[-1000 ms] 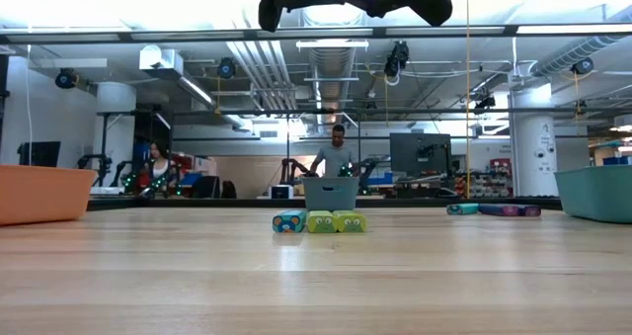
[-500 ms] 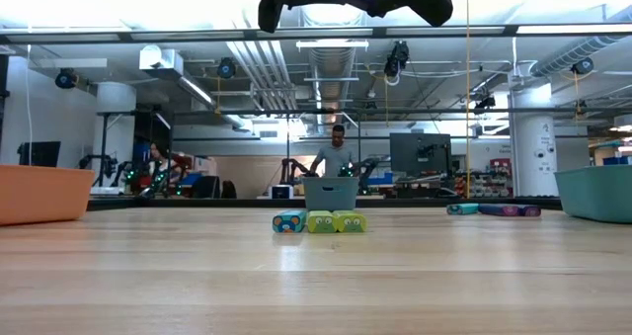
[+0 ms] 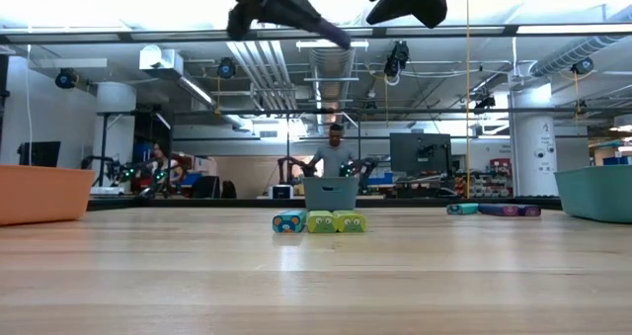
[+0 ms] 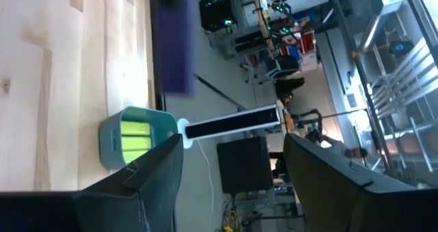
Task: Sort blocks
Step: Put the violet block into the orange bin
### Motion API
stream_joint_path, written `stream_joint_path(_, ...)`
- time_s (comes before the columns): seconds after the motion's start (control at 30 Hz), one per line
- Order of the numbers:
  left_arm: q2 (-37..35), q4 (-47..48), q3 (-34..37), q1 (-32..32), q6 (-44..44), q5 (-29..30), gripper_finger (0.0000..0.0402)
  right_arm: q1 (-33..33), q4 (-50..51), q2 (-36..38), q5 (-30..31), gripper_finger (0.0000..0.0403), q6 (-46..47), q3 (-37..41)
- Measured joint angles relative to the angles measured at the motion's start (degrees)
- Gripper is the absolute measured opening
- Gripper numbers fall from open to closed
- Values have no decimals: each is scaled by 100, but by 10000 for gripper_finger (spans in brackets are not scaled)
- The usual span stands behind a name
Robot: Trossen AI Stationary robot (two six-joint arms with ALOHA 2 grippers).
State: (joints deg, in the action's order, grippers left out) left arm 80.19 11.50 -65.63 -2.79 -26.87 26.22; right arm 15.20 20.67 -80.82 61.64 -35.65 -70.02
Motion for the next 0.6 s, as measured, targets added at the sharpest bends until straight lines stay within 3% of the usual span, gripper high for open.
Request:
stream_joint_path(0.23,-652,2161,0,-2,-1279,-150,32,-39,0,1,152,231,134,0)
stream_joint_path(0.5,-1034,7122,-611,-2,-3676,-2015,32,-120,3,2,145,206,832,-2)
stream_joint_path(0.57,-1019,7931,-672,-2,-4029,-2504,32,-148,4,2,141,201,1054,-2)
stream_joint_path(0.6,-1043,7905,-628,-3,-4063,-2646,32,-164,2,2,139,199,1134,-2)
